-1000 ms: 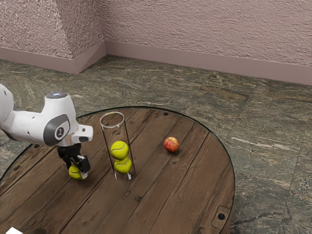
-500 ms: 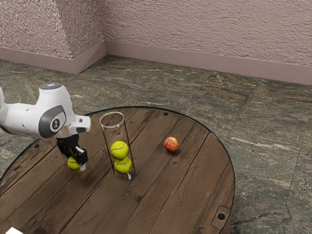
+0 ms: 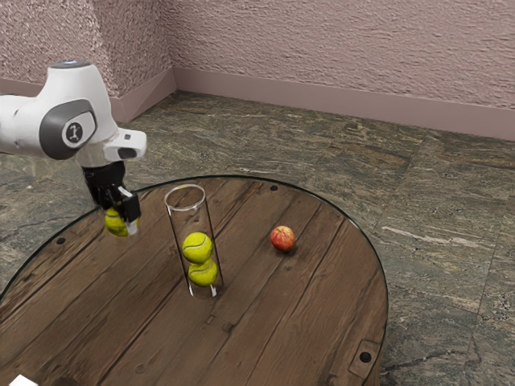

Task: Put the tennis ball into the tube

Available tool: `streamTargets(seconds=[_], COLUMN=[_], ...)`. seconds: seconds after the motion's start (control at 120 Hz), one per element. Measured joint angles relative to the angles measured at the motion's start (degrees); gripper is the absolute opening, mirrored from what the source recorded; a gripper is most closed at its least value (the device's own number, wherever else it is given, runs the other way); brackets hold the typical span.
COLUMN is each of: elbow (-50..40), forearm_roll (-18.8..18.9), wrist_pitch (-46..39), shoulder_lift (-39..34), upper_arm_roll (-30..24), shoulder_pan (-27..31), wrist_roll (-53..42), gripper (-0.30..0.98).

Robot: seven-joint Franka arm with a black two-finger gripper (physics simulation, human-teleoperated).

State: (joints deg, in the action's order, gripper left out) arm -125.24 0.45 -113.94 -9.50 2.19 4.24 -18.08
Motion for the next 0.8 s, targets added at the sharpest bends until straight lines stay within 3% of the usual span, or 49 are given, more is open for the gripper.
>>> streamTargets(seconds=[0.358, 0.8], elbow=[13.26, 22.90], forearm_roll=[-0.79, -0.92], wrist_pitch=[11.62, 14.62], shoulder_lift=[2.12, 10.45], upper_arm_roll=[-6.92, -10.49], shoulder_pan=[-0.52, 0.58], wrist_roll=[-0.78, -1.31], gripper=[0.28, 0.28])
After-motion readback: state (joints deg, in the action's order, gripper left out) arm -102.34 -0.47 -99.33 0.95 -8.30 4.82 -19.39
